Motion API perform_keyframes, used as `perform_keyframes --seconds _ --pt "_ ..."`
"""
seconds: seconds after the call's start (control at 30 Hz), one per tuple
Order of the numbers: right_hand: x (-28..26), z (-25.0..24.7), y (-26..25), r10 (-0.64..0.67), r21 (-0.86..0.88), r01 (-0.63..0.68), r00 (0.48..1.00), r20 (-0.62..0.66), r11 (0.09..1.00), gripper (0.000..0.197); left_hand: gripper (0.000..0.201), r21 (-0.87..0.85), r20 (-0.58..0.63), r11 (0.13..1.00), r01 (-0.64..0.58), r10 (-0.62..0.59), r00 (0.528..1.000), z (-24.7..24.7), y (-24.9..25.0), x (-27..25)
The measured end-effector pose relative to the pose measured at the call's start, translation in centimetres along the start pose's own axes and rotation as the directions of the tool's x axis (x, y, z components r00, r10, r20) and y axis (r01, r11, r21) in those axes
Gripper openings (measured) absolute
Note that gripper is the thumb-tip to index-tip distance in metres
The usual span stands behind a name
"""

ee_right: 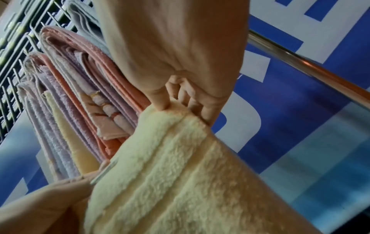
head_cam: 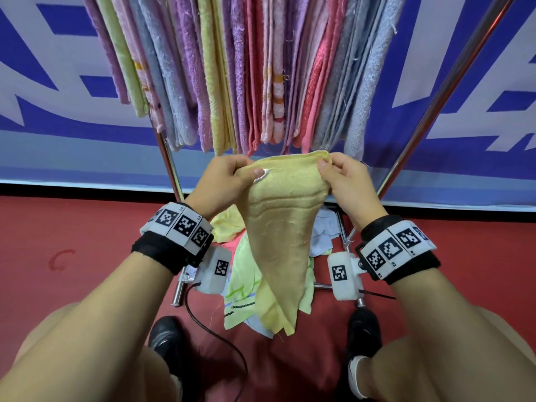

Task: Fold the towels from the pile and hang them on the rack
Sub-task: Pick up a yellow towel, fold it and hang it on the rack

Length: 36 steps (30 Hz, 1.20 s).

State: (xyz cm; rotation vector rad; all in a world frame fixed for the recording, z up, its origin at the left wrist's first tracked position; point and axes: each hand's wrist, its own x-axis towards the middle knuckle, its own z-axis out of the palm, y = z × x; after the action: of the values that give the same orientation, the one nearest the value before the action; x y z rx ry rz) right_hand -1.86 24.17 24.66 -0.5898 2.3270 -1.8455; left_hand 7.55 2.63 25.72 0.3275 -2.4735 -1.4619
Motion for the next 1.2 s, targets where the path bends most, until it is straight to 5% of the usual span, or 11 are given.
perform_keyframes --seconds 0.2,0.4,0.53,0.73,0.9,1.2 --pt "-0.6 0.0 -0.4 -0.020 -0.052 0.024 0.998 0.068 0.998 0.030 0.025 -0.176 -0.107 0.984 0.009 -0.028 0.994 0.2 0.2 -0.6" --pt "-0.1 -1.8 0.3 -0.012 -0.182 0.010 1.000 -0.009 0.983 0.035 0.002 -0.037 0.075 0.998 -0.043 0.045 0.996 -1.0 -0.5 -1.3" --pt "-0.3 -1.0 1.2 0.049 -0.133 -0.051 0.999 -0.021 0.990 0.052 0.017 0.004 0.113 0.998 -0.068 0.067 0.991 -0.8 -1.2 -1.7" --pt "-0.5 -1.1 0.9 0.062 -0.094 -0.068 0.996 -0.068 0.993 0.039 0.027 0.055 0.231 0.967 -0.250 0.231 0.945 -0.5 -1.0 -2.2" --pt "-0.9 0.0 1.3 -0.030 -0.207 0.008 0.994 -0.103 0.978 0.035 0.059 0.271 0.413 0.925 -0.268 0.140 0.900 0.6 -1.0 -2.3" --pt "-1.8 1.2 1.3 -0.171 -0.365 0.120 0.979 -0.112 0.923 0.046 0.054 0.379 0.294 0.920 -0.099 -0.018 0.956 1.6 -0.6 -2.3"
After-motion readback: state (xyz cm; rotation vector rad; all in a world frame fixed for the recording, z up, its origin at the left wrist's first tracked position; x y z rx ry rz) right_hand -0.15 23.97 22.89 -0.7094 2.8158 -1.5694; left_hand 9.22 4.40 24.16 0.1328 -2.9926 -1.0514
